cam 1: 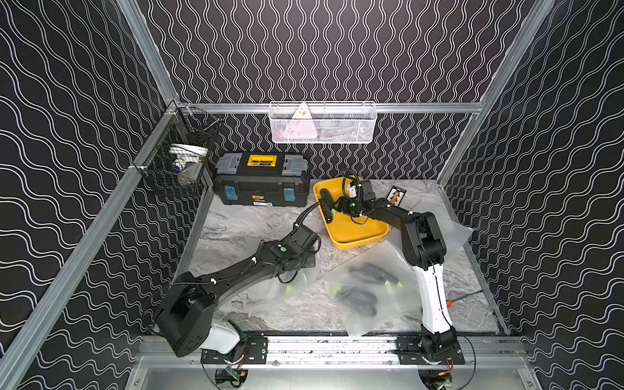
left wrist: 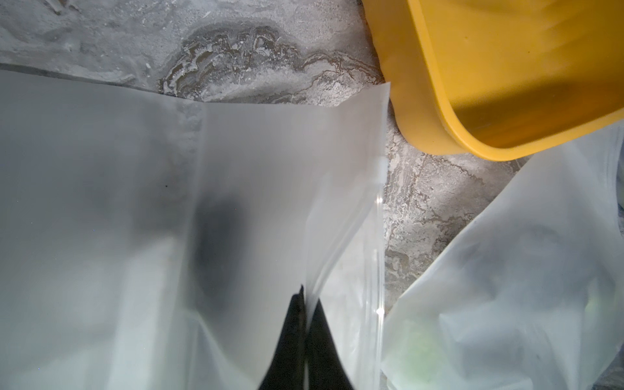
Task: Place the eggplant in a zip-top bag and seal the zipper
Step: Pick up the eggplant from the basket.
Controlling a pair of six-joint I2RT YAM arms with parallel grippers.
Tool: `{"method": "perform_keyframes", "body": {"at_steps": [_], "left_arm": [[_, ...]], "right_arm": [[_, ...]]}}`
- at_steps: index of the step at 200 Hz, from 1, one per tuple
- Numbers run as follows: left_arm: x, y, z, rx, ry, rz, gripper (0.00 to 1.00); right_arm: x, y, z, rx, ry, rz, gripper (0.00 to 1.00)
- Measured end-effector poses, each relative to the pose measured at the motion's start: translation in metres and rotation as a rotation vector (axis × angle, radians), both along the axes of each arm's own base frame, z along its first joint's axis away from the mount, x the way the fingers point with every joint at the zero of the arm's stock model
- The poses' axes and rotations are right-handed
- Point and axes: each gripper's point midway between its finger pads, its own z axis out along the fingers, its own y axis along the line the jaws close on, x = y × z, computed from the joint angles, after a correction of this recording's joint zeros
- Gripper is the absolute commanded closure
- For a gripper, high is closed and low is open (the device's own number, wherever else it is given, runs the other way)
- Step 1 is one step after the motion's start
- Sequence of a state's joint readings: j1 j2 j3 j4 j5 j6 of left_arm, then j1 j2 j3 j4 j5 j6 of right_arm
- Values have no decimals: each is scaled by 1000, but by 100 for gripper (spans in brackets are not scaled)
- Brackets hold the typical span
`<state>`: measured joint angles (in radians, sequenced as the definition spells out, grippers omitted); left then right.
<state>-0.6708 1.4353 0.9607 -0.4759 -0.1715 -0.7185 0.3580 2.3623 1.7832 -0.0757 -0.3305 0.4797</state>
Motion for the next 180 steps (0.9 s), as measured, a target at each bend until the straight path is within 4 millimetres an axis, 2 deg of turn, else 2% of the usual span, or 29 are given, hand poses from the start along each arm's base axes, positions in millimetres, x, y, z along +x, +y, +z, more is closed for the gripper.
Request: {"method": "perform_keyframes", "body": {"at_steps": [38, 85, 114, 134, 147, 167, 180], "left_arm": [[0, 0, 1, 6, -2, -9, 100], [0, -1, 1, 3, -1, -11, 100], [0, -1, 1, 2, -1, -12, 100], [0, 0, 2, 0, -4, -10, 100], [0, 0, 2, 0, -4, -9, 100], [0, 0, 2, 2, -4, -12, 100], [1, 0, 1, 6, -4, -15, 100]], "right_arm": [[3, 10, -15, -4, 11, 12, 47], [2, 14, -22, -5, 11, 17, 75], [-1, 14, -20, 6, 1, 19, 78], [-8, 11, -11, 5, 2, 18, 79], [-11, 9, 4, 10, -14, 17, 79], [-20, 4, 37, 11, -58, 26, 80], [-33, 0, 61, 13, -80, 36, 80]]}}
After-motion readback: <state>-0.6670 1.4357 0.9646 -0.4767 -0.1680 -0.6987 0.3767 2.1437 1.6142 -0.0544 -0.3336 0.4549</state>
